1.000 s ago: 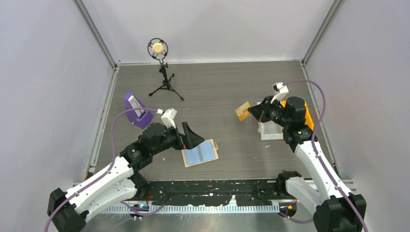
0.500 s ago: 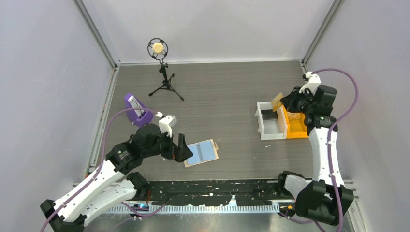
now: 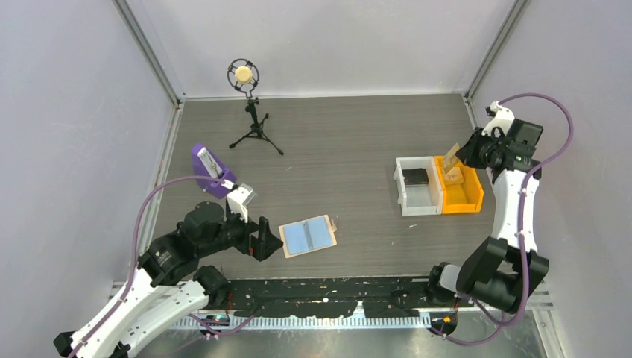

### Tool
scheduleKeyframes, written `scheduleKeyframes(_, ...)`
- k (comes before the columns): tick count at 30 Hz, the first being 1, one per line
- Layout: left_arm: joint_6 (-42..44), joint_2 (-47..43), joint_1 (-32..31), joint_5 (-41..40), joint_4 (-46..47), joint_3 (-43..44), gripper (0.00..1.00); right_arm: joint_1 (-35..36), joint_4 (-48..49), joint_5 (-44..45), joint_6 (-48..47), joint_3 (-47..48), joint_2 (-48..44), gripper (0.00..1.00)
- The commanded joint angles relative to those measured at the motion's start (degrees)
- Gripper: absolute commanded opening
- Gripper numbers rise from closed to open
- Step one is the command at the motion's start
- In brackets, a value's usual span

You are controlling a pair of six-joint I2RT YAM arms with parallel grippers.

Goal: Take the credit cards out of the card holder
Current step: Place the credit card in the storage box.

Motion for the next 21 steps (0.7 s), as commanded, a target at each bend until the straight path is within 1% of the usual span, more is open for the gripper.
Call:
scheduleKeyframes(1,1.3,-1.1,-0.2,-3.6,-1.0,0.8,1.00,-0.1,-3.9,1.2,-3.4,5.3,4.9,0.07)
scheduleKeyframes(5,1.2,-1.3,-0.1,-7.3,-2.0,1.1,1.00,-0.6,-3.5,2.8,-4.5,5.4,8.4,0.05)
scheduleKeyframes(10,1.4,-1.0,-0.2,-8.4,-2.1,1.2,1.00,-1.4,-2.1,3.1,-4.7,4.3,10.2,0.05)
scheduleKeyframes(14,1.4,-0.8,-0.1,-8.9,-2.4,1.7,1.00,-1.7,2.3,3.8,-3.0,2.0,9.8,0.05)
scheduleKeyframes(16,1.3,-1.2,-0.2,-8.9,-2.3,1.6,1.00,-1.7,4.4,2.4,-2.8,1.2,10.0,0.05)
scheduleKeyframes(17,1.1,-1.4,-0.2,-10.1,-2.2,1.5,1.00,-1.7,5.1,1.5,-2.7,1.2,10.4,0.05)
scheduleKeyframes(21,0.8,-1.9,-0.1,-12.3,-2.6,2.0,1.00,-1.8,4.6,1.4,-2.9,2.5,12.8,0.06)
